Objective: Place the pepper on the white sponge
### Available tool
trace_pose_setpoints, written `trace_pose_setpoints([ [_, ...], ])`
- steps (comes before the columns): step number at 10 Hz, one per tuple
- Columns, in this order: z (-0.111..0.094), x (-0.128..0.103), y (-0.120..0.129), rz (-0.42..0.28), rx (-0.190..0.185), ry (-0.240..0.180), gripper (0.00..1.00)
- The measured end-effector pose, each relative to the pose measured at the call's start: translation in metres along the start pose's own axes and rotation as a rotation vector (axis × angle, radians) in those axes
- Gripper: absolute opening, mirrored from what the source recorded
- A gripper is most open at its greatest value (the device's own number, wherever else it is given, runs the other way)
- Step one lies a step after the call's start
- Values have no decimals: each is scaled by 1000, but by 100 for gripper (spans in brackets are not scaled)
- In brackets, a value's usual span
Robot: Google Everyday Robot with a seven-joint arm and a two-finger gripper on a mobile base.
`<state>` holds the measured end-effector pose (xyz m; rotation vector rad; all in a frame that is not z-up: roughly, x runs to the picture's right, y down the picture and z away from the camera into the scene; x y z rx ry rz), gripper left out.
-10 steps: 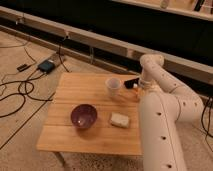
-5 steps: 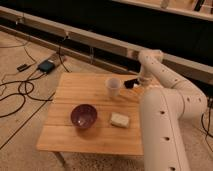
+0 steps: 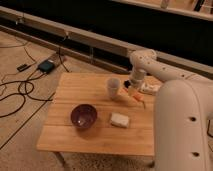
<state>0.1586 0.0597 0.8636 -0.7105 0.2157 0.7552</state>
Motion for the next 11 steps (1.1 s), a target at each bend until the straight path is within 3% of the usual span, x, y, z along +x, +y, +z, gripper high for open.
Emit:
trace_pose_setpoints([
  [1,4,10,25,10,-5,4,0],
  [3,8,17,39,11,1,10,0],
  [4,16,20,71,5,10,14,0],
  [6,23,12,95,-15,12,13,0],
  [11,44,7,116,-22,-17,28,0],
])
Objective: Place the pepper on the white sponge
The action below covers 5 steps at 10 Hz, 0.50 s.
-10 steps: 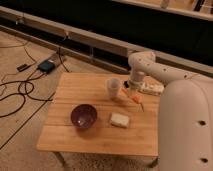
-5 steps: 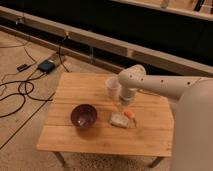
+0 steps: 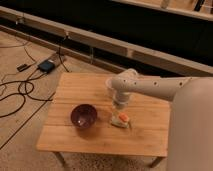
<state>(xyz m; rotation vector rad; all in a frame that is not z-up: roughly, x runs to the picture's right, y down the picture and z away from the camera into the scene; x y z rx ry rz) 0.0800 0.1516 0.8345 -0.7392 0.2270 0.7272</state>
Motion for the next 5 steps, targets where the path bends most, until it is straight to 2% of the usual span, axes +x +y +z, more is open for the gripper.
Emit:
trace_pose_setpoints([
  [5,15,0,-5,17,-19,5,0],
])
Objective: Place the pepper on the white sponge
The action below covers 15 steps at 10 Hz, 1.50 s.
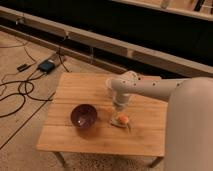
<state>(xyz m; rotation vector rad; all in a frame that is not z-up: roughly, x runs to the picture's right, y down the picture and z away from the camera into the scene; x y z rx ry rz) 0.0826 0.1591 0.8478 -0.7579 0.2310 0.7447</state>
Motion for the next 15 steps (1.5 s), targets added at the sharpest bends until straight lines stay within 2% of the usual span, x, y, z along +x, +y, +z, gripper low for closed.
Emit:
trace_pose_setpoints([
  [2,4,0,-3,4,-4,2,4],
  [3,4,1,-4,7,-6,3,12],
  [4,5,1,-5,9,-9,5,25],
  [5,5,1,-5,9,-11,5,31],
  [9,4,3,-6,11,-17,2,74],
  [10,3,3,-5,10,-18,0,79],
  [15,0,3,-1,3,-24,-5,80],
])
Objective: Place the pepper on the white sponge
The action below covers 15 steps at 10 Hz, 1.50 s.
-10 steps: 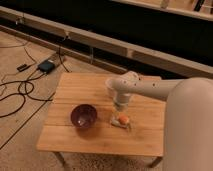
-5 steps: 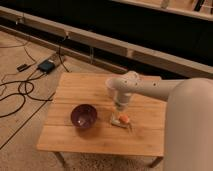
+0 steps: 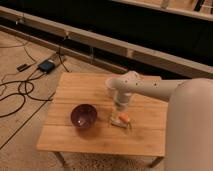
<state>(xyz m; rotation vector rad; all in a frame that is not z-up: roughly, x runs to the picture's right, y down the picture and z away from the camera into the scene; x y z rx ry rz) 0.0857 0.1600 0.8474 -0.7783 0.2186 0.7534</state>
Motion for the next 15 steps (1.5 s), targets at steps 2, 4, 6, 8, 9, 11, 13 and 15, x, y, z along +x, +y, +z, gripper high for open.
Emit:
trace_pose_setpoints([
  [2,0,1,1,-1,-2,-1,80],
  [4,-2,0,0,4,-2,-6,80],
  [6,-9,2,-6,25,-2,-20,80],
  [8,-19,9,-18,69,-4,-45,80],
  [9,-25,13,-25,89,-6,-59,80],
  [11,-36,19,-32,114,-13,-84,80],
  [13,-36,16,-30,107,-14,-85,80],
  [15,-36,17,-31,110,-14,-85,80],
])
